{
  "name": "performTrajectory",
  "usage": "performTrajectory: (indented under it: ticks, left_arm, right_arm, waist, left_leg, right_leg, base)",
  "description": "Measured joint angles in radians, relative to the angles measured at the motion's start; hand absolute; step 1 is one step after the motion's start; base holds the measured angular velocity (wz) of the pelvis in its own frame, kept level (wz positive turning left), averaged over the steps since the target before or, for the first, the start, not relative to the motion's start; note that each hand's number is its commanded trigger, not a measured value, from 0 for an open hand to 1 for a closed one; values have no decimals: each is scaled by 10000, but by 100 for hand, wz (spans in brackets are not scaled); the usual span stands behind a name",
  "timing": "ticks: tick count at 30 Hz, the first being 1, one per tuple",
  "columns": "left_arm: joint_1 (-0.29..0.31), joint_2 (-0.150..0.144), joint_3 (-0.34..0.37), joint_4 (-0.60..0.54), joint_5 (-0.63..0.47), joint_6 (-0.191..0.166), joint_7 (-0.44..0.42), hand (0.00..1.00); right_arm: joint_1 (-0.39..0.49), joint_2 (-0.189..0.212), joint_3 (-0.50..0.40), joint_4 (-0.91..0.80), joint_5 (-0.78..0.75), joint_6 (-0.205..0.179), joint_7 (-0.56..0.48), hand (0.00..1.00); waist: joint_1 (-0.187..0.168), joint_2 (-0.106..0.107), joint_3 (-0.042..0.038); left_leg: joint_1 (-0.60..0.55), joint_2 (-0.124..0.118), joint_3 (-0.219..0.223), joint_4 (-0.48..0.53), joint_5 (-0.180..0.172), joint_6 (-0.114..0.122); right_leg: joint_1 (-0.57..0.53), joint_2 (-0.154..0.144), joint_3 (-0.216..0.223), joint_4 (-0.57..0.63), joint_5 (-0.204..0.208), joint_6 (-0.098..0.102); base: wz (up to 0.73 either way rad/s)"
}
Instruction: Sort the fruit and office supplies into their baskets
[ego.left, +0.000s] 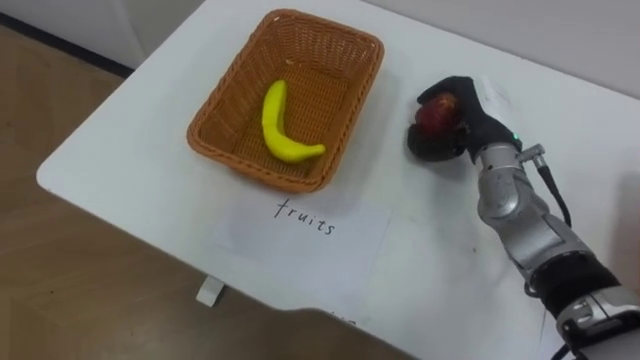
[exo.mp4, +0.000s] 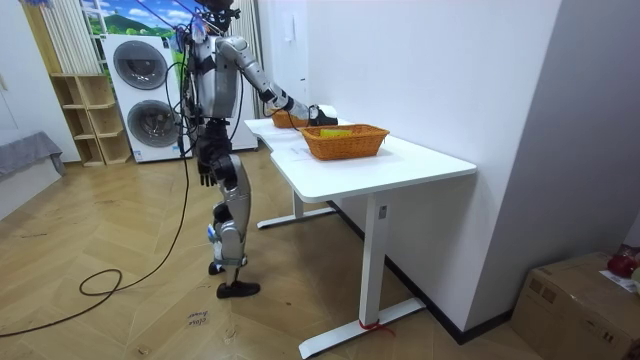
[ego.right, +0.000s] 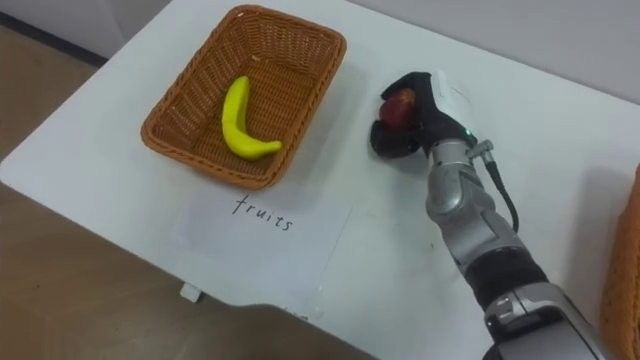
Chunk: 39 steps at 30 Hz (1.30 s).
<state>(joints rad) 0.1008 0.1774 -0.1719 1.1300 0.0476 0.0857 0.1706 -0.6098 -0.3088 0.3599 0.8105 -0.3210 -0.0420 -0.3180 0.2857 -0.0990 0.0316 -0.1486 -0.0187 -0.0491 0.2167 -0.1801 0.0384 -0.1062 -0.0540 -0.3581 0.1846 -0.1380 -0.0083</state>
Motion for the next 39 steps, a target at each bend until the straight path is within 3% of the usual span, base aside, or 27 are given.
performTrajectory:
  ticks: [24,30,36,39]
  left_arm:
    - [-6,12,-20,-173,-146,-53,233,0]
    - [113,-4,233,-119,-143,-49,145,0]
    - [401,-25,756,-124,-53,18,125,0]
    - [454,-19,936,-194,33,41,19,0]
  right_arm:
    - [-67,-1,111,-400,-22,101,608,100]
    - [-54,54,105,-884,120,113,1244,100]
    - [-45,109,-282,-1958,100,196,1623,100]
    - [51,110,-706,-2292,124,245,1646,100]
  waist:
    - [-124,-35,-24]
    - [-106,-33,-33]
    - [-405,-11,-47]
    - [-433,33,-104]
  left_leg:
    - [31,1,51,36,6,-4]
    - [392,12,143,-50,7,-3]
    - [678,11,114,-57,5,-4]
    - [916,13,144,-134,4,-3]
  right_leg:
    - [35,-15,5,1,-1,1]
    - [403,-62,-2,-111,-1,2]
    - [717,-33,-20,-155,-2,3]
    - [922,8,-4,-153,-1,4]
  base:
    - [0]
    - [-1]
    - [1]
    - [0]
